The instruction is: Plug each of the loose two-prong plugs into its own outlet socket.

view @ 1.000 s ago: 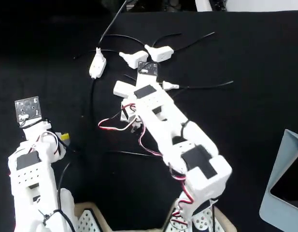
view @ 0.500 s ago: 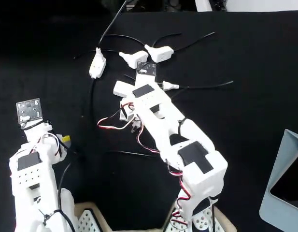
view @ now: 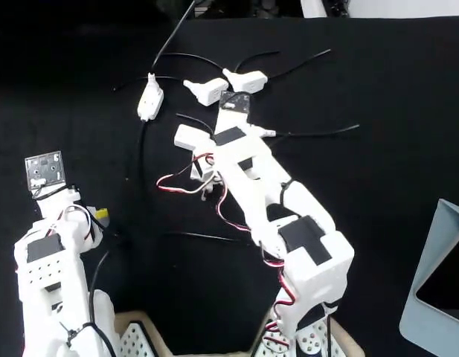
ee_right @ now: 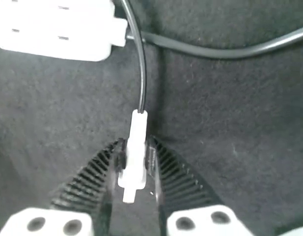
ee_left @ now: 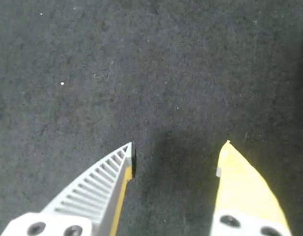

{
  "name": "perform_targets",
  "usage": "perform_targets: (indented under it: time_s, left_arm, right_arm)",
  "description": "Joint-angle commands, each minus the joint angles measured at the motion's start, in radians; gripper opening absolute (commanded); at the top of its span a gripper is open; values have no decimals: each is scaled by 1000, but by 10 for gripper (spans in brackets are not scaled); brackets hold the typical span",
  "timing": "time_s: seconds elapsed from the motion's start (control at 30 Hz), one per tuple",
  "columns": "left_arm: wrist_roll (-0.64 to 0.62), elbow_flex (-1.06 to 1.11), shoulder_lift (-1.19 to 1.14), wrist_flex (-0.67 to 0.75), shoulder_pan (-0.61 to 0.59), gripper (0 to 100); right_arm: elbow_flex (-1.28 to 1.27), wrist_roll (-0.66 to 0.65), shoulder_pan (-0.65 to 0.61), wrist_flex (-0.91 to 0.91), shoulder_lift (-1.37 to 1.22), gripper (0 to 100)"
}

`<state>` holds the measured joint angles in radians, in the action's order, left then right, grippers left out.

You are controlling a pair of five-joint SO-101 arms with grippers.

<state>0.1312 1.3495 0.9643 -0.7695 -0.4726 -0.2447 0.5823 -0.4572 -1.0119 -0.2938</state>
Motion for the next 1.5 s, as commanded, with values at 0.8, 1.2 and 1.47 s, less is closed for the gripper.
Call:
perform_targets:
  time_s: [0.8,1.2,1.47]
  left_arm:
    - [-336,-288,15,26,113,275]
    - [-358,-363,15,49,387,274]
    - [-358,-390,17,40,549,273]
  right_arm:
    - [-282,-529,-170,49,792,11]
    - [-661,-621,-256,304,1218,11]
    - [-708,-618,-265,304,1231,11]
